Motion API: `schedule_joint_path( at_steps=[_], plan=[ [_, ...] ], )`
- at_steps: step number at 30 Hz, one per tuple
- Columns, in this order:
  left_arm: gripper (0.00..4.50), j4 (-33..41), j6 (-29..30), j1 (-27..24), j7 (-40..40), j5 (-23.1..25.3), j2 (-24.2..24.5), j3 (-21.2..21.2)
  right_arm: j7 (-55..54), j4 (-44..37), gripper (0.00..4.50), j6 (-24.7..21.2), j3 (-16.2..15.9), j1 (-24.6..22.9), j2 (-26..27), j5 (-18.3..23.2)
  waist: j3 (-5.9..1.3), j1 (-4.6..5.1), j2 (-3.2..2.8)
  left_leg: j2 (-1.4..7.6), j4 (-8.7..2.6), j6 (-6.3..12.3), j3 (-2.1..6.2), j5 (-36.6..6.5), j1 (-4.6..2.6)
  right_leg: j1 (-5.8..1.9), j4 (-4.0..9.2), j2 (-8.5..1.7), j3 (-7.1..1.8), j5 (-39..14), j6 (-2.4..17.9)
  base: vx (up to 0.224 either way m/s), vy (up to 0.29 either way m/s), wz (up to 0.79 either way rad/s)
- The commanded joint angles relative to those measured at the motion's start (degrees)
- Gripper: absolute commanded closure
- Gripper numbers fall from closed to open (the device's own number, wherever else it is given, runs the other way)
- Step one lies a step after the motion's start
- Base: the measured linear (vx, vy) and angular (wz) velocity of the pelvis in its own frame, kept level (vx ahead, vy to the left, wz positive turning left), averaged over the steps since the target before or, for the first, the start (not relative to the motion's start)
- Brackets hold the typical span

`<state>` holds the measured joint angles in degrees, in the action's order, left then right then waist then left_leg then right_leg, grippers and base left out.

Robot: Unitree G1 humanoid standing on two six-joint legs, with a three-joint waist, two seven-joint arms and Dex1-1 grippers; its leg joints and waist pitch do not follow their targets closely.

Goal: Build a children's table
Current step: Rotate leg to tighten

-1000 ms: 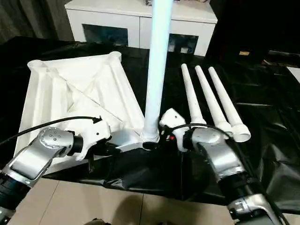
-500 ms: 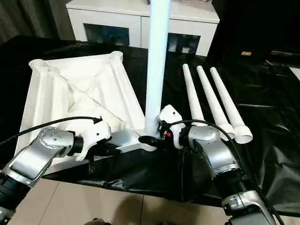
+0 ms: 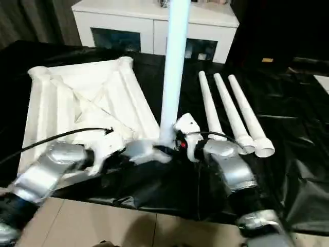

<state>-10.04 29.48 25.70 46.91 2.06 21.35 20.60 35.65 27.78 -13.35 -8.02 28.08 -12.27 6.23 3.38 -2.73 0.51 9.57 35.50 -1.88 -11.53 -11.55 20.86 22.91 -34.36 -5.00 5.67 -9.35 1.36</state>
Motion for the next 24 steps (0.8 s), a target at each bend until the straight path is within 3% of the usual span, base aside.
schedule_joint_path(
  at_steps=[1,4,7,9,10,12,14,15,16,19,20,21,23,24],
  plan=[
    [4.50,-1.1,1.7,2.1,-6.3,0.4,-2.7,-1.9,-9.0,5.4,1.82,-3.6,0.3,-1.3,1.5,-2.5,-3.33,0.42,0.07,3.87,-5.18,-2.64,2.65,-18.9,-1.41,-1.81,5.40,-4.67,-3.41,-28.1,8.4,0.000,0.000,0.00],
    [4.50,-4.8,3.4,4.1,-12.3,1.3,-7.5,-2.5,-19.4,8.5,1.82,-4.3,2.9,0.2,6.6,-2.4,-3.24,1.03,-0.32,3.76,-5.21,-2.36,2.95,-21.3,-1.36,-1.58,6.11,-4.70,-3.16,-30.9,6.4,0.000,0.000,0.00],
    [4.50,-9.4,3.7,6.6,-18.8,3.1,-11.8,-2.7,-29.3,12.9,1.83,-3.9,6.5,3.4,11.9,-0.9,-3.21,1.55,-0.56,3.41,-5.05,-2.62,3.17,-24.5,-2.07,-1.00,7.10,-4.44,-2.44,-34.8,3.7,0.000,0.000,0.00],
    [4.50,-12.2,3.3,8.1,-22.2,4.3,-14.0,-3.0,-33.4,15.8,1.83,-3.0,7.8,5.5,14.6,-1.0,-3.09,1.86,-0.67,3.38,-5.08,-2.74,3.31,-25.8,-2.09,-0.83,7.33,-4.40,-2.24,-35.2,3.2,0.000,0.000,0.00],
    [4.50,-13.3,2.9,8.7,-23.6,4.9,-14.8,-3.0,-34.5,17.1,1.83,-2.1,7.7,6.4,15.6,-1.4,-3.17,1.98,-0.88,3.52,-5.23,-3.02,3.47,-28.3,-2.67,-0.85,7.74,-4.21,-1.64,-34.4,2.4,0.000,0.000,0.00],
    [4.50,-14.5,2.3,9.5,-24.6,5.7,-15.1,-2.5,-34.1,18.7,1.83,-0.2,7.5,7.6,16.9,-1.3,-3.10,2.19,-0.83,3.58,-5.49,-2.97,3.62,-28.9,-2.33,-1.13,7.69,-4.32,-1.48,-33.1,2.5,0.000,0.000,0.00],
    [4.50,-15.4,1.5,10.2,-25.7,6.2,-15.2,-2.2,-33.5,19.9,1.83,2.2,7.5,8.7,18.1,-1.2,-3.04,2.34,-0.94,3.64,-5.64,-3.07,3.72,-30.9,-2.48,-1.15,7.83,-4.48,-1.16,-33.3,2.1,0.000,0.000,0.00],
    [4.50,-14.3,0.9,9.8,-24.8,6.1,-14.3,-2.2,-27.5,18.7,1.83,5.9,6.3,8.8,17.8,-1.0,-3.20,2.47,-0.80,3.77,-5.77,-3.24,3.86,-31.5,-2.40,-1.39,7.83,-4.78,-1.00,-32.2,2.4,0.000,0.000,0.00],
    [4.50,-13.6,0.5,9.5,-24.0,6.2,-13.6,-2.1,-25.1,17.9,1.27,7.3,5.7,8.8,17.2,-1.3,-3.40,2.50,-0.83,3.93,-6.01,-3.17,3.92,-30.4,-1.84,-1.78,7.40,-4.95,-1.30,-30.0,2.9,0.000,0.000,0.00],
    [4.50,-10.1,-0.3,7.9,-20.4,6.3,-11.0,-1.2,-22.0,14.6,1.08,8.1,4.7,8.0,14.3,-2.0,-3.38,2.53,-0.59,3.88,-6.11,-1.98,3.60,-27.0,-0.93,-1.89,6.90,-5.28,-1.96,-26.8,5.2,0.000,0.000,0.00],
    [4.50,-8.7,-0.2,7.3,-19.2,5.8,-10.3,-1.4,-21.3,13.6,1.08,8.0,4.8,7.7,13.2,-1.9,-3.38,2.53,-0.59,3.88,-6.11,-1.98,3.60,-27.0,-0.93,-1.89,6.90,-5.28,-1.96,-26.8,5.2,0.000,0.000,0.00],
    [4.50,-5.5,-0.4,5.9,-16.3,4.4,-8.9,-1.8,-19.2,12.0,0.96,7.7,4.5,7.3,10.3,-2.5,-3.58,3.07,-0.54,4.05,-6.27,-1.43,4.11,-23.6,0.57,-3.37,6.07,-5.66,-1.97,-25.7,5.4,0.000,0.000,0.00],
    [4.50,-3.9,0.0,5.2,-15.0,3.7,-8.2,-2.3,-16.9,11.3,0.71,7.8,3.6,7.0,8.2,-3.2,-4.13,3.10,-0.57,4.20,-5.97,-0.75,3.81,-18.9,0.67,-3.25,5.46,-5.56,-2.27,-19.9,7.2,0.025,-0.009,-0.19],
    [4.50,-3.8,0.1,5.1,-15.0,3.6,-8.1,-2.3,-16.5,11.2,0.63,7.9,3.5,7.0,8.0,-3.3,-4.45,2.62,-0.43,4.13,-5.47,0.34,3.14,-15.4,0.04,-2.69,5.07,-5.39,-2.60,-15.1,9.3,0.000,0.000,0.00]
  ],
)
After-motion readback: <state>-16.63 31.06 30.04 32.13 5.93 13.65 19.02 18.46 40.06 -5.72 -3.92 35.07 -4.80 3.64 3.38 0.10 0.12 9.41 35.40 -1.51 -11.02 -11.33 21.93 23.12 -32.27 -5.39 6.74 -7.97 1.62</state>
